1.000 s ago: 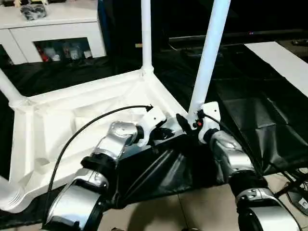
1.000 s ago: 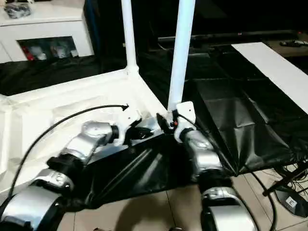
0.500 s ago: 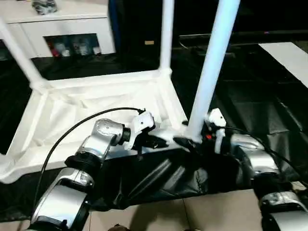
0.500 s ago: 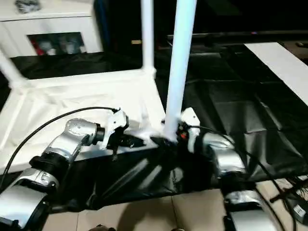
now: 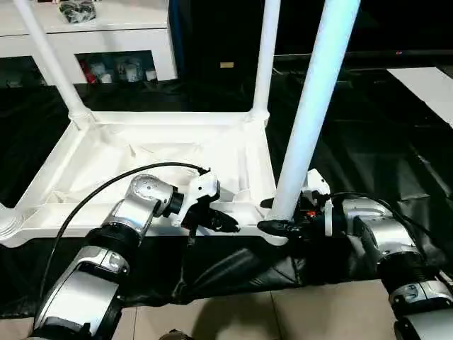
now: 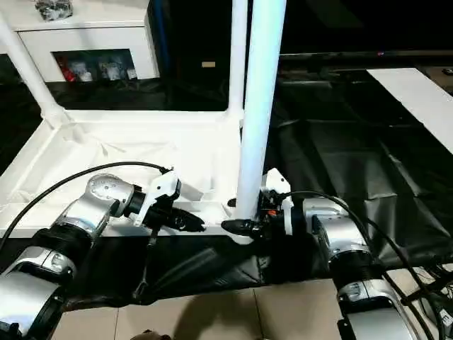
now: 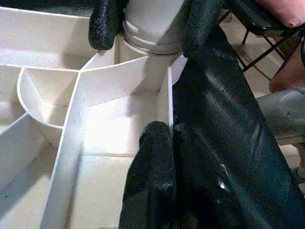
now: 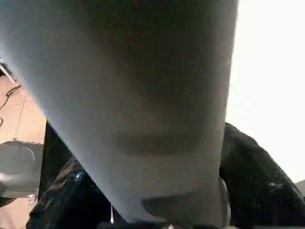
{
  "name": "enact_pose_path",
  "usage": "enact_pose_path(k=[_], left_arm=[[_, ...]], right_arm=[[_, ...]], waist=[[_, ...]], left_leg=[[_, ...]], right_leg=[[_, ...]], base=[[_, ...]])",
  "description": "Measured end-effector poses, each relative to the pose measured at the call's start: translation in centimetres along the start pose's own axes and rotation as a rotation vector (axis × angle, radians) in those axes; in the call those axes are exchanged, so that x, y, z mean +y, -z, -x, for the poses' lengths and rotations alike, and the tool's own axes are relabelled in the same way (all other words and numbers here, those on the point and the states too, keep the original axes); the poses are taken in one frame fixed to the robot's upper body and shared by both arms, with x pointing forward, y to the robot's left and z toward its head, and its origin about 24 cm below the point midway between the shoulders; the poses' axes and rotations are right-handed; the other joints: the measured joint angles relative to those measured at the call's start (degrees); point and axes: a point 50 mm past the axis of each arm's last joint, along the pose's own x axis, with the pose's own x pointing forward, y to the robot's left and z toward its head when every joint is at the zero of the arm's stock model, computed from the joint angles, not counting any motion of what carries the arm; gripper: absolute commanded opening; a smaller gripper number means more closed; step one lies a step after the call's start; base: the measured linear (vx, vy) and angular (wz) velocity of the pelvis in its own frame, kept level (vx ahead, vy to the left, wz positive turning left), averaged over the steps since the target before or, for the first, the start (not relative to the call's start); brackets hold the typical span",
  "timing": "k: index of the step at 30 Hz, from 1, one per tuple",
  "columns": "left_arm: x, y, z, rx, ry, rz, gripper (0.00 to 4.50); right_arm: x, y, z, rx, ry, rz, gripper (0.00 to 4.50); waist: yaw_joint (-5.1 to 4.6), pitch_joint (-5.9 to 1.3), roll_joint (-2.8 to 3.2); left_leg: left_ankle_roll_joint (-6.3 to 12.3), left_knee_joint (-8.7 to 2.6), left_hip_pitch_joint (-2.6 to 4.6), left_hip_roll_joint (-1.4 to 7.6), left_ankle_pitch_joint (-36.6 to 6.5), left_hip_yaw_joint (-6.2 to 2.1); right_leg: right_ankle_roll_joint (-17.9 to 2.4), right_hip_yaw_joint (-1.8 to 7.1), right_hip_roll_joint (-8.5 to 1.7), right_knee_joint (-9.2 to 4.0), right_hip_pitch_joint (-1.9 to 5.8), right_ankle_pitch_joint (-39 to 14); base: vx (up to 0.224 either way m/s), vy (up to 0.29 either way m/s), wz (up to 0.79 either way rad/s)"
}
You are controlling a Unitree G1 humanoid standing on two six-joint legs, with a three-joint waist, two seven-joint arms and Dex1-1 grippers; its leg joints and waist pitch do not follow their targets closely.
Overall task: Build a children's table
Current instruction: Rotate leg to tighten
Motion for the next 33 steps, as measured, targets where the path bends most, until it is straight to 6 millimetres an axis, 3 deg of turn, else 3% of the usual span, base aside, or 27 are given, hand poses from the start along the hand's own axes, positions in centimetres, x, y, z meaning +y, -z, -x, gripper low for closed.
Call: enact_pose_path(k=[9,12,17,23,26,33], left_arm=[[0.2,0.1,-0.1,-0.002,-0.036,0.009,0.00],[0.9,0.1,-0.6,-0.012,-0.183,0.039,0.00],[1.6,-0.8,-3.0,-0.056,-0.330,0.097,0.00],[2.0,-1.6,-4.6,-0.063,-0.438,0.115,0.00],[2.1,-1.7,-4.6,-0.062,-0.447,0.113,0.00],[2.0,-1.9,-4.7,-0.062,-0.431,0.093,0.00]], right_arm=[[-0.1,0.2,-0.2,-0.006,0.064,-0.006,2.59],[-1.3,0.3,-1.0,-0.071,0.312,-0.053,2.59],[-3.0,0.1,-1.7,-0.173,0.653,-0.163,2.57],[-3.8,-0.3,-3.0,-0.223,0.893,-0.191,2.57],[-3.8,-0.4,-3.3,-0.231,0.932,-0.183,3.26],[-3.6,-0.4,-3.0,-0.217,0.886,-0.111,3.78]], waist=[[0.08,-0.01,0.04],[-0.72,-0.01,0.01],[-2.25,-0.04,0.01],[-2.73,-0.16,0.21],[-2.78,-0.14,0.16],[-2.64,-0.11,0.14]], left_leg=[[0.00,-0.01,0.08,0.00,0.0,0.00],[-0.03,-0.02,0.46,-0.01,0.0,-0.02],[-0.03,-0.01,0.50,-0.15,0.0,-0.05],[-0.03,-0.10,0.51,-0.14,0.0,-0.10],[-0.03,-0.11,0.45,-0.15,0.0,-0.10],[-0.03,-0.12,0.27,-0.16,0.0,-0.10]], right_leg=[[0.0,0.00,0.00,0.03,0.06,0.0],[0.2,0.01,0.00,0.00,0.41,-0.1],[0.3,0.16,-0.02,-0.20,0.46,-0.2],[0.4,0.10,-0.01,-0.18,0.46,-0.2],[0.4,0.09,-0.01,-0.19,0.43,-0.2],[0.4,0.12,-0.02,-0.20,0.36,-0.2]], base=[[0.000,0.000,0.00],[0.000,0.000,0.00],[0.000,0.000,0.00],[0.000,0.000,0.00],[0.000,0.000,0.00],[0.000,0.000,0.00]])
